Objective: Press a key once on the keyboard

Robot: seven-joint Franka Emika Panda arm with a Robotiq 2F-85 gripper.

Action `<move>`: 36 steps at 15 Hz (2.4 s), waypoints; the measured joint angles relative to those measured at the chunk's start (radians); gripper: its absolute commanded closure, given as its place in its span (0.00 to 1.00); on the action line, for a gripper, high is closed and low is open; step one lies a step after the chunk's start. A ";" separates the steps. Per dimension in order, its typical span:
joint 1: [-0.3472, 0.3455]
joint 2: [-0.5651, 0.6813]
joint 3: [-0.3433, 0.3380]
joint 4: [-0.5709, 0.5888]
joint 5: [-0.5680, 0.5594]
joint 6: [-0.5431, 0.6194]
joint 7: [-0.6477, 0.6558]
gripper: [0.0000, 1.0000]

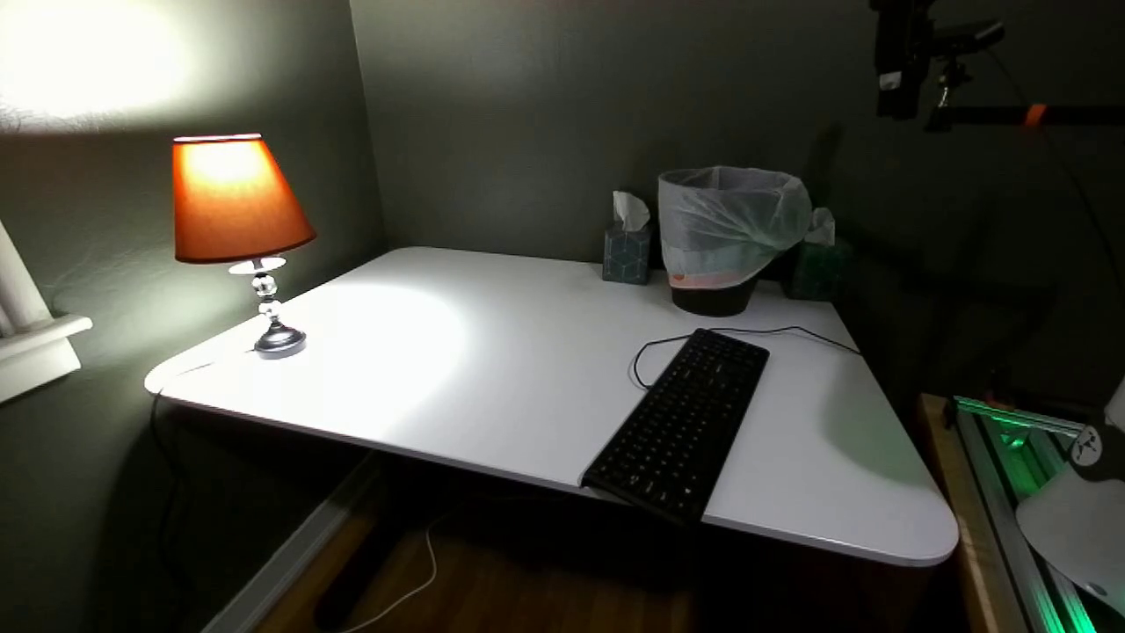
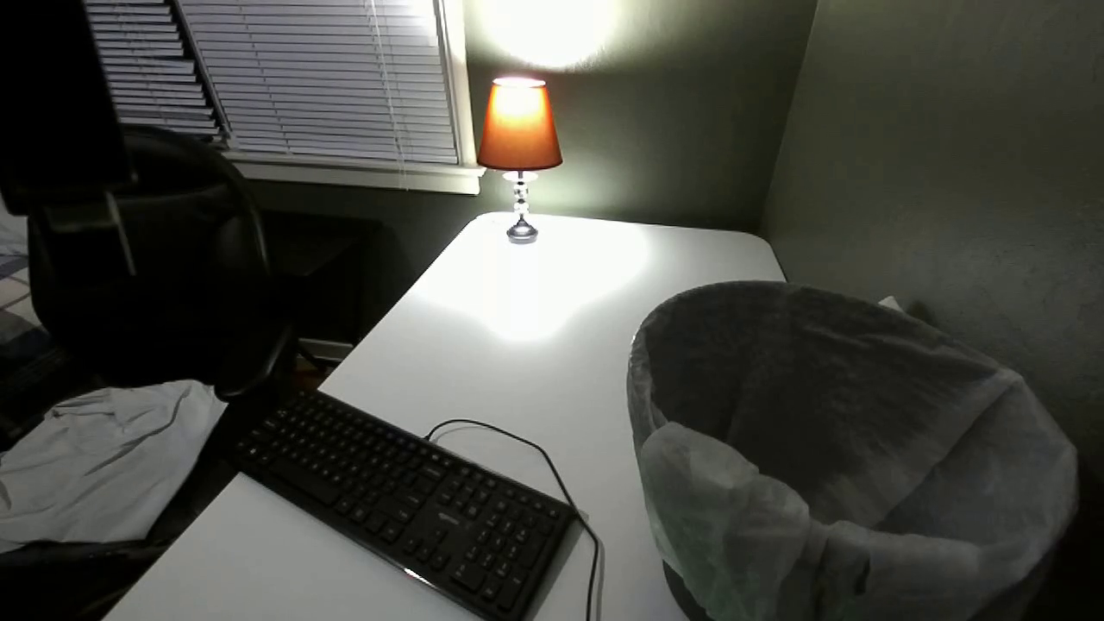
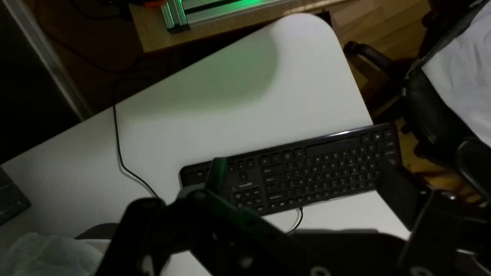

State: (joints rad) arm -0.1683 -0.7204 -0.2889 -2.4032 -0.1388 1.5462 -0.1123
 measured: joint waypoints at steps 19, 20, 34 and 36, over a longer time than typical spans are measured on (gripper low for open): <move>-0.157 0.259 -0.104 -0.182 0.210 0.534 0.049 0.00; -0.165 0.272 -0.108 -0.187 0.226 0.559 0.059 0.00; -0.208 0.359 -0.116 -0.188 0.265 0.608 0.144 0.00; -0.212 0.381 -0.118 -0.187 0.280 0.620 0.162 0.00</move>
State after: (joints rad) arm -0.3804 -0.3397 -0.4069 -2.5902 0.1408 2.1662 0.0496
